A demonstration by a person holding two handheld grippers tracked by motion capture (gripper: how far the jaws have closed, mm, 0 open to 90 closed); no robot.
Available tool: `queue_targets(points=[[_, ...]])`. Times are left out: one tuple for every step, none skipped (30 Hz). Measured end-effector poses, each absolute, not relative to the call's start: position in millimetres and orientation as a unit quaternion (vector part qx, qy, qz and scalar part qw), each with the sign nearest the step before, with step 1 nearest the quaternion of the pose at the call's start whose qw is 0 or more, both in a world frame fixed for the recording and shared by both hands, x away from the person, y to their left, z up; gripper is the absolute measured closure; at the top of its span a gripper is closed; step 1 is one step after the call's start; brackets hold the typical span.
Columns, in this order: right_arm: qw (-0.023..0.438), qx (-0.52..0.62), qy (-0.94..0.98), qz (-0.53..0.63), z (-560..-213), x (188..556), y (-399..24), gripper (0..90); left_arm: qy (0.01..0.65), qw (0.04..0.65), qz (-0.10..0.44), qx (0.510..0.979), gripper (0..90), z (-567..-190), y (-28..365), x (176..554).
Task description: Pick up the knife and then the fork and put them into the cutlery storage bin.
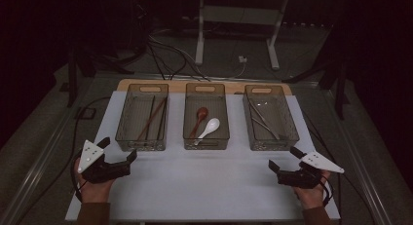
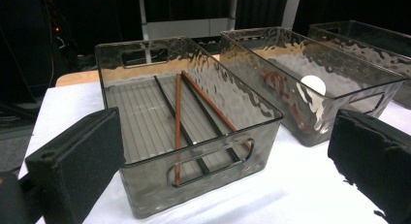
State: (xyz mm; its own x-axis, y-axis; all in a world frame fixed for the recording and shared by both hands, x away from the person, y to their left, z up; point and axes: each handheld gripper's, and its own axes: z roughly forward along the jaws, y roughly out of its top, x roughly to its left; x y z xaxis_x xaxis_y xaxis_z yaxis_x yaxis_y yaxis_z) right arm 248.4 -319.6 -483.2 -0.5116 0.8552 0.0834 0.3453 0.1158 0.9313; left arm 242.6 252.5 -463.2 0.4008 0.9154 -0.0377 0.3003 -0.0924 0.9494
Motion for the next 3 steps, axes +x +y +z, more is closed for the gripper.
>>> queue_targets(points=[[0.249,0.426,0.706,0.509,-483.6,248.4,-318.7,0.0,0.453,0.499,0.309,0.671,0.7,-463.1,252.5,242.5],[0.250,0.425,0.706,0.509,-483.8,248.4,-317.9,0.0,0.453,0.499,0.309,0.671,0.7,-463.1,252.5,242.2],[0.249,0.424,0.705,0.511,-483.9,248.3,-317.6,0.0,0.453,0.499,0.309,0.671,0.7,-463.1,252.5,242.2]])
